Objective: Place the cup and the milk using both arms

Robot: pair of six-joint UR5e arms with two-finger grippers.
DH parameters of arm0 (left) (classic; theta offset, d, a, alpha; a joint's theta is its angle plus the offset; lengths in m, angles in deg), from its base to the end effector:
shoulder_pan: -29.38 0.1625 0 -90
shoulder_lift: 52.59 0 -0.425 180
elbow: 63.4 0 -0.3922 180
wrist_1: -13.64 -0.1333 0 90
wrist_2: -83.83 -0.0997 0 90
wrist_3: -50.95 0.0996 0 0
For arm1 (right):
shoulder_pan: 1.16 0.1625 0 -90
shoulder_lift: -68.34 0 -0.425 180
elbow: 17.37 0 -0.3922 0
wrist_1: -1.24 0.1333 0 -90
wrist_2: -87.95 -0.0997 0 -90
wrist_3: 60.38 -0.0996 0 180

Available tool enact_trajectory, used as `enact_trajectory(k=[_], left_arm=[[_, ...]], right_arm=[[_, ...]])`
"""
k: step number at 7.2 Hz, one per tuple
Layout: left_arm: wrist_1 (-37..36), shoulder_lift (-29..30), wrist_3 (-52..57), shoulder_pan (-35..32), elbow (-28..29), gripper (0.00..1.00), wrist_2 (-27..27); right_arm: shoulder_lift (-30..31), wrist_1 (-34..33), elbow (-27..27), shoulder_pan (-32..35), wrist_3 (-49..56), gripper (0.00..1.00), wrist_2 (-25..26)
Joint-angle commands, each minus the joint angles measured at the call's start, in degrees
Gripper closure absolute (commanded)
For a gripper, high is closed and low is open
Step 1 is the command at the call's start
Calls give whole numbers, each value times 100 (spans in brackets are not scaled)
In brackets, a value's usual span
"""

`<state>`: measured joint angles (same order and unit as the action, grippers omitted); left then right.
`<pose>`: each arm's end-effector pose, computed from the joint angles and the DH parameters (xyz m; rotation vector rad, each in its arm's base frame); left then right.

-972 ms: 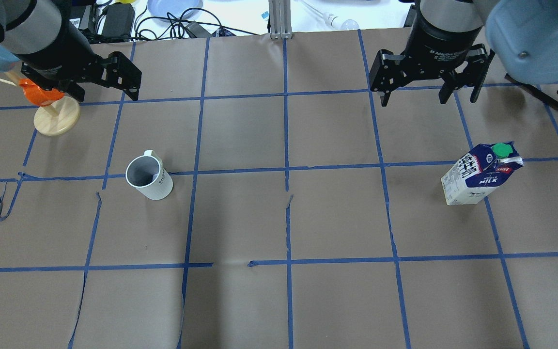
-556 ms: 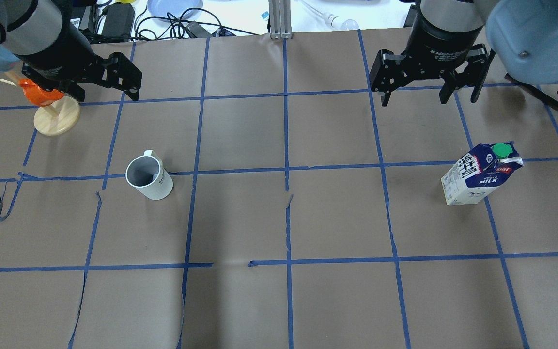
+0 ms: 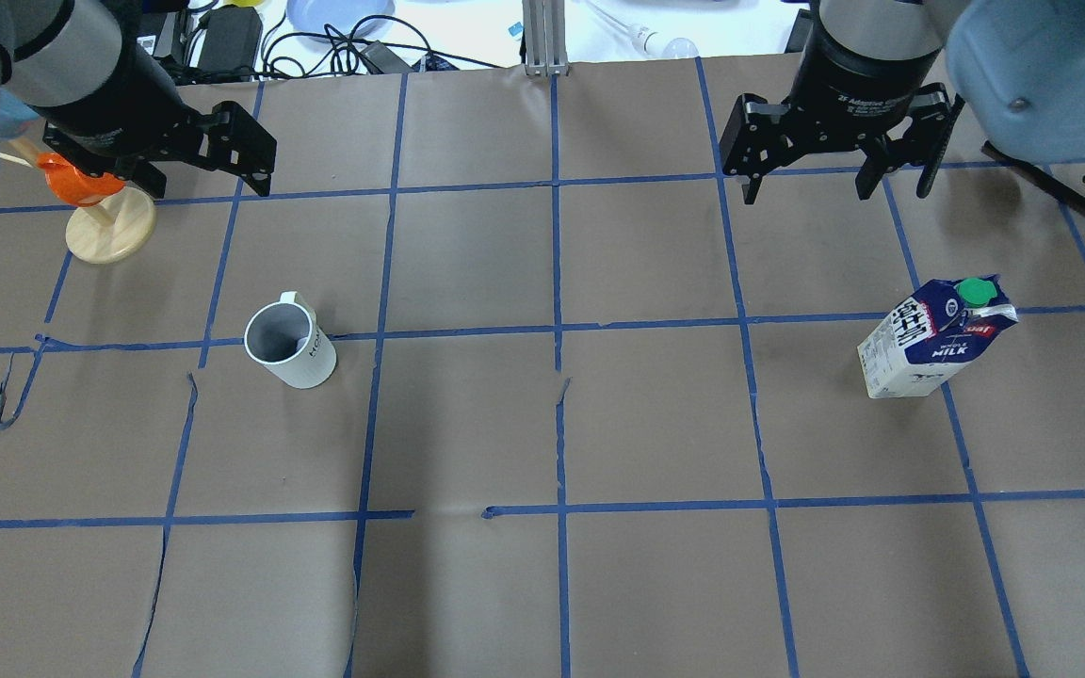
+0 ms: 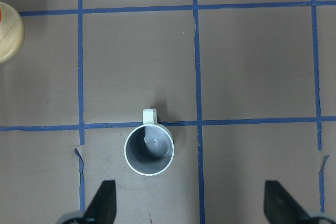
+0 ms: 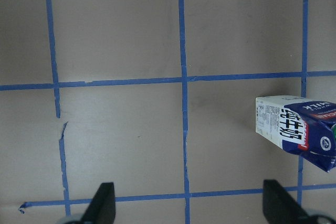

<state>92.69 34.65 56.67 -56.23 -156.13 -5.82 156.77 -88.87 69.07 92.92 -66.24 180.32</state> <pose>-0.0961 -0.4974 0.5084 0.0371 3.1162 -0.2992 0.1649 -0.4964 0.5052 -0.0494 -3.1025 0.0622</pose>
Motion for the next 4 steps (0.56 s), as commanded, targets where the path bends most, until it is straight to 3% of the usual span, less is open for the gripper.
enact_trajectory(k=[1, 4], left_arm=[[14, 3, 0, 0, -7, 0, 0], [23, -5, 0, 0, 19, 0, -8]], right_arm=[[7, -6, -14, 6, -3, 0, -8], [7, -6, -14, 6, -4, 0, 1]])
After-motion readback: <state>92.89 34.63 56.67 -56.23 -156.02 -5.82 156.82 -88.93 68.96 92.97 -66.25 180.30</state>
